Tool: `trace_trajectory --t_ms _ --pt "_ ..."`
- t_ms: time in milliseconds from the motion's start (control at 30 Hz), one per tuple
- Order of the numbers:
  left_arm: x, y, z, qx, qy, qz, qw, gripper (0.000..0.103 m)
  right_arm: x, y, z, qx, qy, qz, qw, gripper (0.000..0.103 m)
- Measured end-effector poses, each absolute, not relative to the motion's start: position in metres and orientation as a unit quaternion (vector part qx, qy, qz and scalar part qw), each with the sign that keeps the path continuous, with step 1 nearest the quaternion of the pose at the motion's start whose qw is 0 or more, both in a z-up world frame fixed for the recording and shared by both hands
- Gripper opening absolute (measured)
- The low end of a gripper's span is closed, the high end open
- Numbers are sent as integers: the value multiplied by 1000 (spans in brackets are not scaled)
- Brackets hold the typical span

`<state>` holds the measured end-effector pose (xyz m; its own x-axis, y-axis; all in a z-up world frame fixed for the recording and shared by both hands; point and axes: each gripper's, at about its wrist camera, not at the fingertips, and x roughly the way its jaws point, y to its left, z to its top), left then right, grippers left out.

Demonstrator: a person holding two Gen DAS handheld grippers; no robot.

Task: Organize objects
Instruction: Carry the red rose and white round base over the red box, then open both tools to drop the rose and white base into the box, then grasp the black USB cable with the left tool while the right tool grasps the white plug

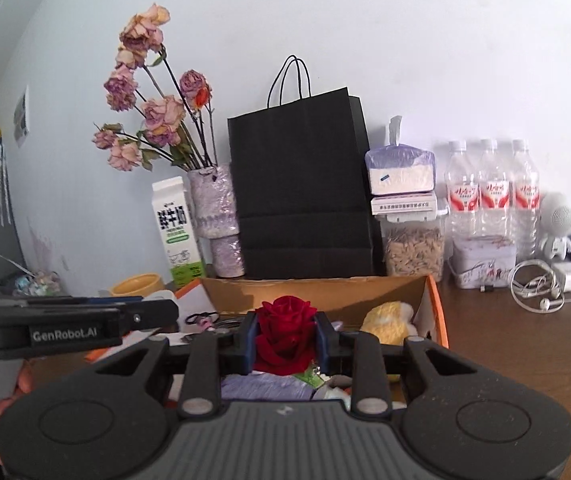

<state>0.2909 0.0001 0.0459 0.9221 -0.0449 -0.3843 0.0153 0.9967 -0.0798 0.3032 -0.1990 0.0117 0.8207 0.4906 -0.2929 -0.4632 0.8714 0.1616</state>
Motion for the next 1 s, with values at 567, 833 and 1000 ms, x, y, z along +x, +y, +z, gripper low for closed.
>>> trace_trajectory --t_ms 567,833,1000 --pt "265 6 36 -21 201 0 979 103 300 -202 -1 22 199 217 955 103" --pt "222 -8 2 19 266 -81 961 99 252 -223 -7 6 209 226 951 103" --pt "226 -31 -21 36 304 -111 946 93 238 -226 -19 -1 230 226 947 103"
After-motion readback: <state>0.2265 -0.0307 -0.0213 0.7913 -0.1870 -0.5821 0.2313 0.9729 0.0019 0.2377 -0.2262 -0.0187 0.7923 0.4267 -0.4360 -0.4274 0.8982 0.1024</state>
